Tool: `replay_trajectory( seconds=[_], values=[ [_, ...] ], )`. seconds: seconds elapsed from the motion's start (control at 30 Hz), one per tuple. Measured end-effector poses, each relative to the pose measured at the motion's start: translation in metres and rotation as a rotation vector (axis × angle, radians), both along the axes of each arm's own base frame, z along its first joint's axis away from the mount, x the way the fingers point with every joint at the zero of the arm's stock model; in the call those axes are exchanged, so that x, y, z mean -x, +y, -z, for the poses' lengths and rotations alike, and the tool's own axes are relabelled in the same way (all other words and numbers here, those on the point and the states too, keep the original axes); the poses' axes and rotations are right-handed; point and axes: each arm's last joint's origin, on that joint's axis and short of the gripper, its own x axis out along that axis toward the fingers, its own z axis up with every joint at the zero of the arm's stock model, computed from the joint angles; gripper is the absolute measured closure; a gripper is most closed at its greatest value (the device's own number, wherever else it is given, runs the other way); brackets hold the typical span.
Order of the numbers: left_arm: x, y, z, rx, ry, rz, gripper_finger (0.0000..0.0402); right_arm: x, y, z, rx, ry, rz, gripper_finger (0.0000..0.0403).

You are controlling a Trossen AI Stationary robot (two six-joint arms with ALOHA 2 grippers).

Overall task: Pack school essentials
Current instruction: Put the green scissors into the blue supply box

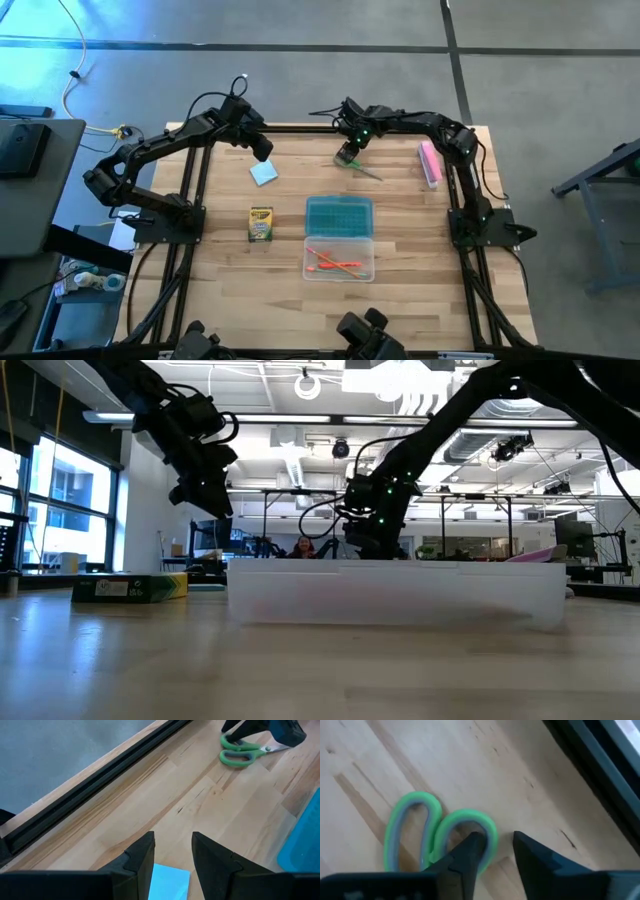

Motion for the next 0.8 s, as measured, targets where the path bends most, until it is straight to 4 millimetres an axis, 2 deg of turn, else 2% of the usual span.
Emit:
replay_trajectory(
  seconds=[0.2,0.37,0.57,0.67,0.8],
  values=[
    [0.0,0.0,0.0,-0.001,0.0,0.0,0.0282,0.0,0.0,0.0,0.0,0.002,0.022,0.0387],
    [0.0,0.0,0.0,-0.001,0.0,0.0,0.0282,0.0,0.0,0.001,-0.012,-0.002,0.036,0.038],
    [0.0,0.0,0.0,0.0,-0.001,-0.001,0.0282,0.007,-0.003,-0.005,-0.066,-0.031,0.021,0.0395],
    [0.0,0.0,0.0,0.0,-0.001,-0.001,0.0282,0.011,0.0,-0.014,-0.11,-0.061,0.006,0.0398],
    [0.0,0.0,0.0,-0.001,-0.001,-0.001,0.0282,0.011,0.006,-0.041,-0.139,-0.161,-0.033,0.0399]
  ],
)
